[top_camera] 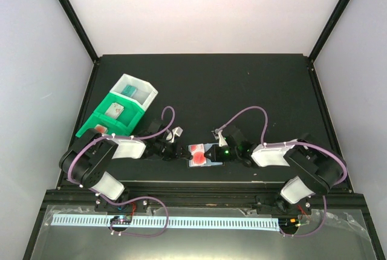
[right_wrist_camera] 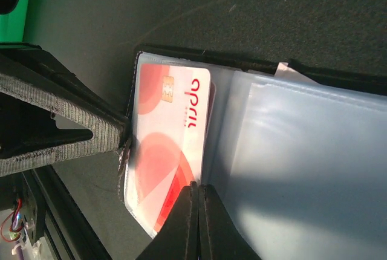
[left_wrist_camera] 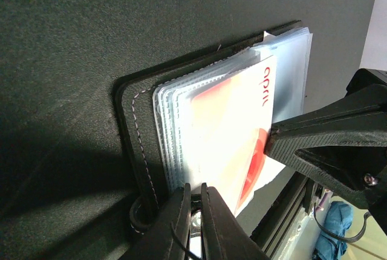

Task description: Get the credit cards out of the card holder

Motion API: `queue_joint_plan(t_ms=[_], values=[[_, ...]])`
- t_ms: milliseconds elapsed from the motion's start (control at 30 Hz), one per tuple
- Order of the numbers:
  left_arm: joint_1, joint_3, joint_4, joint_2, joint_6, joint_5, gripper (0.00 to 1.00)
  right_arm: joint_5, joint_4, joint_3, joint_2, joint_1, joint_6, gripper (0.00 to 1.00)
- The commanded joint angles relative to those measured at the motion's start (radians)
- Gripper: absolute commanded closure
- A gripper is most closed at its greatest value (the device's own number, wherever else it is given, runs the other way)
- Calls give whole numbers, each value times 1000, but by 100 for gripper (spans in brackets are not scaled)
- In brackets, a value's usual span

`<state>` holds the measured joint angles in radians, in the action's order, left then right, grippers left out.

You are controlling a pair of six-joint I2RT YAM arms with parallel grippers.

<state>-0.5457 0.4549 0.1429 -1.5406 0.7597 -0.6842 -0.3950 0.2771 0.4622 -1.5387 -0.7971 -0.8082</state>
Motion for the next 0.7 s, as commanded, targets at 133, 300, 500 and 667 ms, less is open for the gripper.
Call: queue_joint_plan(t_ms=[133,300,500,667], values=[[-9,-3,-41,-15,-24,90,90,57,-46,-7,49,-6,49,98],[-9,-4,-38,-18,-19,89,89,35,-19,-20,45,-4,40,97],[-9,-4,-43,-2,-17,90,89,-20,39,-23,9,-5,31,86],[-11,-7,-42,-5,-15,92,89,-27,63,-19,-25,-5,31,82]])
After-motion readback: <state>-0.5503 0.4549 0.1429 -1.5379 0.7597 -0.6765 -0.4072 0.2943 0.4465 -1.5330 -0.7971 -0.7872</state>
